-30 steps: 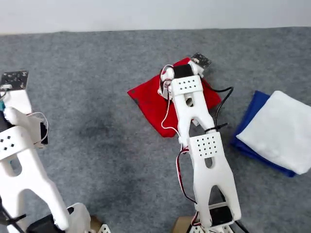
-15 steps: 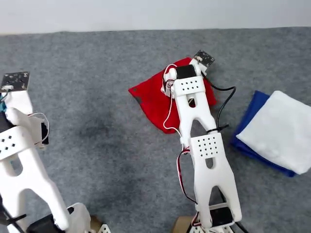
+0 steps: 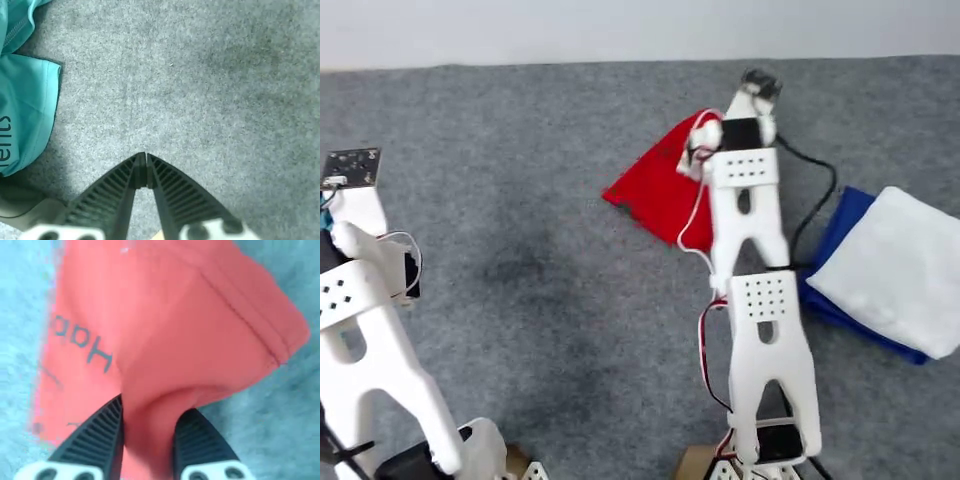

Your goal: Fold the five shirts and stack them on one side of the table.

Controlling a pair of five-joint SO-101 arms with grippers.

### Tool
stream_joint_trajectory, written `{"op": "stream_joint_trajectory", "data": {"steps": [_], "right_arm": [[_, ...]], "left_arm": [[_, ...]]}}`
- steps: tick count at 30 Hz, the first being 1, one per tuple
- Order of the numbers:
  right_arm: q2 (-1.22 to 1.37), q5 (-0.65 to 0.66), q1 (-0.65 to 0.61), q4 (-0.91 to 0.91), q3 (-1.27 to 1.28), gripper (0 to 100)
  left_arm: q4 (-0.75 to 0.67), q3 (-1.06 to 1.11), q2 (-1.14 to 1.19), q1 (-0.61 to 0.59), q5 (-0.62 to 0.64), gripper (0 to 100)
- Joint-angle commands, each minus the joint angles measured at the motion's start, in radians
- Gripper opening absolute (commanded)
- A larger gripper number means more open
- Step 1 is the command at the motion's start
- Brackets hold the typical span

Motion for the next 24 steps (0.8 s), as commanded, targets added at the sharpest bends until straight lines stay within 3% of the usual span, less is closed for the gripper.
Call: {"op": "stream_joint_trajectory", "data": {"steps": [1,6,16,24], "right_arm": [[-0.183,0.08,0.048,0.044,-0.031,0.8],[-0.366,0.17,0.094,0.044,0.129,0.8],[-0.871,0.308,0.199,0.041,0.758,0.7],[-1.018,0.456,0.355,0.039,0.93,0.7]], "left_arm": [[-0.008,-0.007,-0.032,0.002,-0.009,1],[-0.009,-0.007,-0.032,0.002,-0.009,1],[-0.006,-0.061,-0.032,-0.002,-0.008,1],[-0.006,-0.061,-0.032,0.002,-0.008,1]]}}
